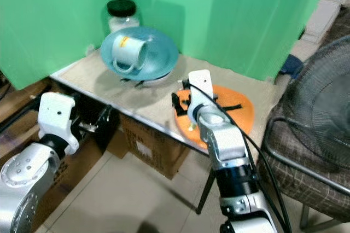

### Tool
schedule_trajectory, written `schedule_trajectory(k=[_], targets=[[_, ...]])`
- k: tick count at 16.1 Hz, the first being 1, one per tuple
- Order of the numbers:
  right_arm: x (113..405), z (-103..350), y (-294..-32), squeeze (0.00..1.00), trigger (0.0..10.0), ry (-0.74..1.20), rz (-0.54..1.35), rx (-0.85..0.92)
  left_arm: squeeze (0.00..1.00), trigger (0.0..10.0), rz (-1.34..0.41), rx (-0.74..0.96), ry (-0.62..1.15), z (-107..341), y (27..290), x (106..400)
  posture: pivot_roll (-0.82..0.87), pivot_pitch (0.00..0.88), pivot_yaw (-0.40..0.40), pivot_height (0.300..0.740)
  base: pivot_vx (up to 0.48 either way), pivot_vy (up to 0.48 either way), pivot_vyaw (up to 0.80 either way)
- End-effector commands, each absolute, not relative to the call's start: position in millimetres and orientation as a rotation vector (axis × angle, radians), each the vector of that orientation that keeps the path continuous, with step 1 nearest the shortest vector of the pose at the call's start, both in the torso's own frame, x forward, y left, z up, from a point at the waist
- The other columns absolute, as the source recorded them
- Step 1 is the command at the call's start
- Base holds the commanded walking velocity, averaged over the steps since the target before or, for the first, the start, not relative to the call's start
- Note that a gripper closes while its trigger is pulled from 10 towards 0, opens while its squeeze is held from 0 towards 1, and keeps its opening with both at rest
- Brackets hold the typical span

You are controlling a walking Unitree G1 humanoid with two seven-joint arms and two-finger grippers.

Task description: Setting the table

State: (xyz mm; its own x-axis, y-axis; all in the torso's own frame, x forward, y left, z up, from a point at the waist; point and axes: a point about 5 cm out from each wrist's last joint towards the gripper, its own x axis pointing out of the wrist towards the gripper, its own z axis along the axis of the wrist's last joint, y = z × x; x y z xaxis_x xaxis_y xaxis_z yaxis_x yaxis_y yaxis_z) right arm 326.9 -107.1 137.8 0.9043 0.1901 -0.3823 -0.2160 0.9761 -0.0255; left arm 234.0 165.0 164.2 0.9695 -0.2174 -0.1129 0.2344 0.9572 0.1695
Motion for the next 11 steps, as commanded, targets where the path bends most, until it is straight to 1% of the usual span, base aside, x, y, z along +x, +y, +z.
schedule_trajectory(k=[1,2,7,9,11], targets=[[330,139,-113,0.26,10.0,0.408,0.176,-0.064,0.0,10.0,-0.246,0.184,0.099,164,164,236,0.14,0.0,0.008,0.74,0.326,0.0,0.0],[330,139,-113,0.0,10.0,0.41,0.173,-0.067,0.0,10.0,-0.248,0.185,0.099,165,164,236,0.14,0.0,0.007,0.74,0.326,0.0,0.0],[327,133,-113,0.0,10.0,0.461,0.134,-0.058,0.0,10.0,-0.276,0.198,0.099,164,161,237,0.14,0.0,0.011,0.74,0.323,0.0,0.0],[327,135,-116,0.0,10.0,0.46,0.098,-0.064,0.0,10.0,-0.359,0.2,0.111,163,154,232,0.15,0.0,0.008,0.74,0.0,0.0,0.0],[324,133,-118,0.0,10.0,0.506,0.088,-0.031,0.0,10.0,-0.474,0.21,0.149,156,146,224,0.14,0.0,0.009,0.74,0.0,0.0,0.0]])
